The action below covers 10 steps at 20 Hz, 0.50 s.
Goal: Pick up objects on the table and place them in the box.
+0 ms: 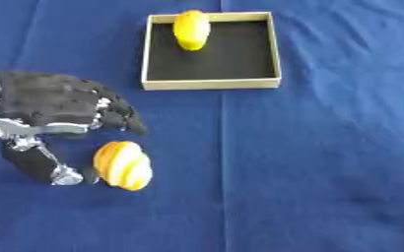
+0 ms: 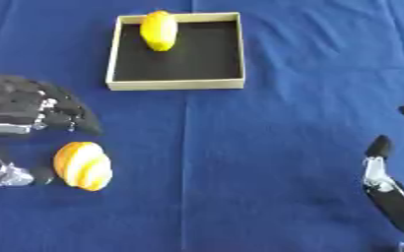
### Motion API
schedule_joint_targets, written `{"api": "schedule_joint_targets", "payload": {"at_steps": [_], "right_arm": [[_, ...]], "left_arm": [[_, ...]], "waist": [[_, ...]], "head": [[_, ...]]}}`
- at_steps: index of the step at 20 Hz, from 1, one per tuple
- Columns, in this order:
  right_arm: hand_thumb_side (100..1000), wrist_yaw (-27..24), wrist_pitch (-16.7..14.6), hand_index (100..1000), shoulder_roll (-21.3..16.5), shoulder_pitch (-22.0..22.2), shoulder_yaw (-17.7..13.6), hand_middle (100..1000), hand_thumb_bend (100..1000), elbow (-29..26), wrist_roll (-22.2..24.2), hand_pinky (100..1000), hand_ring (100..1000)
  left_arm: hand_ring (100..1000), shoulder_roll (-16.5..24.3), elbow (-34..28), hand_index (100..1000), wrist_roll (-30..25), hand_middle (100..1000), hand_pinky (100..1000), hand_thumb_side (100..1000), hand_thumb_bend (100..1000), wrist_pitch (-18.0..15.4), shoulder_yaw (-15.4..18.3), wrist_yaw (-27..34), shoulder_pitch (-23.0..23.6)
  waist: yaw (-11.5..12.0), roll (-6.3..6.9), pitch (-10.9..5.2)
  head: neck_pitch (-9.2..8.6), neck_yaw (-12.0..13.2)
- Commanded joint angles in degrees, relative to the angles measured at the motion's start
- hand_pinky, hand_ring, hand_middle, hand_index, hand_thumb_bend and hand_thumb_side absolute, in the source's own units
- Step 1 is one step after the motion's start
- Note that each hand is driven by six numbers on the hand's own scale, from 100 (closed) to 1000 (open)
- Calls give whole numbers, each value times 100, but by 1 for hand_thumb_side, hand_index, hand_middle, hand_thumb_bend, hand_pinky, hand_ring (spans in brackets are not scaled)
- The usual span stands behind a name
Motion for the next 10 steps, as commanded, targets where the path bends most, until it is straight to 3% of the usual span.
{"api": "schedule_joint_targets", "payload": {"at_steps": [1,8,10], "right_arm": [[503,28,-29,904,-26,38,11,713,100,-92,-52,776,1000],[498,11,6,903,18,36,43,710,100,-92,-6,775,1000],[532,1,26,904,35,30,58,706,100,-92,16,775,1000]], "left_arm": [[918,96,-12,951,-96,841,916,517,361,168,-1,-243,-128],[901,-165,307,943,23,832,898,433,396,175,-321,-662,-253],[897,-262,460,939,75,829,897,428,401,130,-416,-790,-282]], "waist": [[-13,3,-141],[-43,8,-123],[-51,9,-114]], "head": [[20,15],[21,37],[14,39]]}}
